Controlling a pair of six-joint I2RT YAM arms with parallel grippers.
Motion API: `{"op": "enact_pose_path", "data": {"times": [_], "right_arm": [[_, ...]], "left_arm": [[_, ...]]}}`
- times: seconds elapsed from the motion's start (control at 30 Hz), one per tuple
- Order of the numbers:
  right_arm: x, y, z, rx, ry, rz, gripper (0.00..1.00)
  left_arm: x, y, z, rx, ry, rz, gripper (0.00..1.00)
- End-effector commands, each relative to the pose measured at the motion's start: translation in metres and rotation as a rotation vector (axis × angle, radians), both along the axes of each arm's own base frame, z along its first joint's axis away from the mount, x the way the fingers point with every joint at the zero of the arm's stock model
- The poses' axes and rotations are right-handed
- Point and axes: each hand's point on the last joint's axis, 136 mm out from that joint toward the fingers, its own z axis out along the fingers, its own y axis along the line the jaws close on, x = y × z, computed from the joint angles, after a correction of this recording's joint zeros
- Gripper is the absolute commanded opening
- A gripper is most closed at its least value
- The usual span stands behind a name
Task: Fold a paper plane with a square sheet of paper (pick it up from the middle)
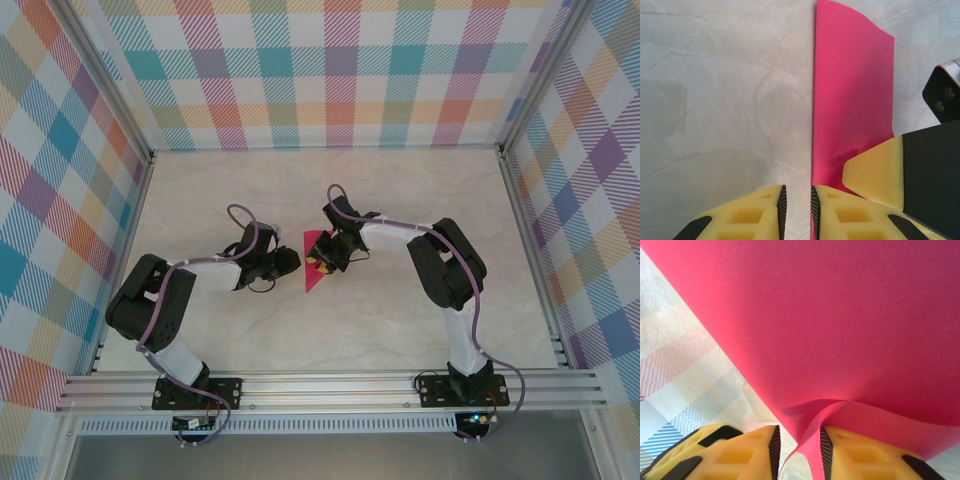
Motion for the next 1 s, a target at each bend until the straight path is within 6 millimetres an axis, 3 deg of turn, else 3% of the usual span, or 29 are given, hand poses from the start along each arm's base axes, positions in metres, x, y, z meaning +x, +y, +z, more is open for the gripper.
{"op": "enact_pose_path", "data": {"times": [0.0, 0.2, 0.5, 0.57, 0.8, 0.97], "right_arm": [[-0.006, -0.014, -0.022, -0.078, 0.052, -0.024, 0.35], [-0.007, -0.015, -0.022, -0.08, 0.055, -0.025, 0.43], [-0.007, -0.016, -0.018, -0.068, 0.038, -0.026, 0.44], [-0.007, -0.017, -0.018, -0.072, 0.039, -0.03, 0.4], [-0.009, -0.021, -0.019, -0.079, 0.042, -0.03, 0.08], [-0.01, -0.022, -0.02, -0.079, 0.044, -0.027, 0.04]], "left_arm": [[0.003, 0.001, 0.005, -0.04, -0.005, 0.009, 0.23], [0.003, -0.004, 0.003, -0.072, 0.0, -0.017, 0.24], [0.007, -0.013, -0.001, -0.095, 0.001, -0.058, 0.24], [0.008, -0.014, -0.003, -0.094, 0.007, -0.059, 0.24], [0.014, -0.017, -0.003, -0.099, 0.001, -0.064, 0.21], [0.017, -0.018, -0.003, -0.089, -0.001, -0.078, 0.21]]}}
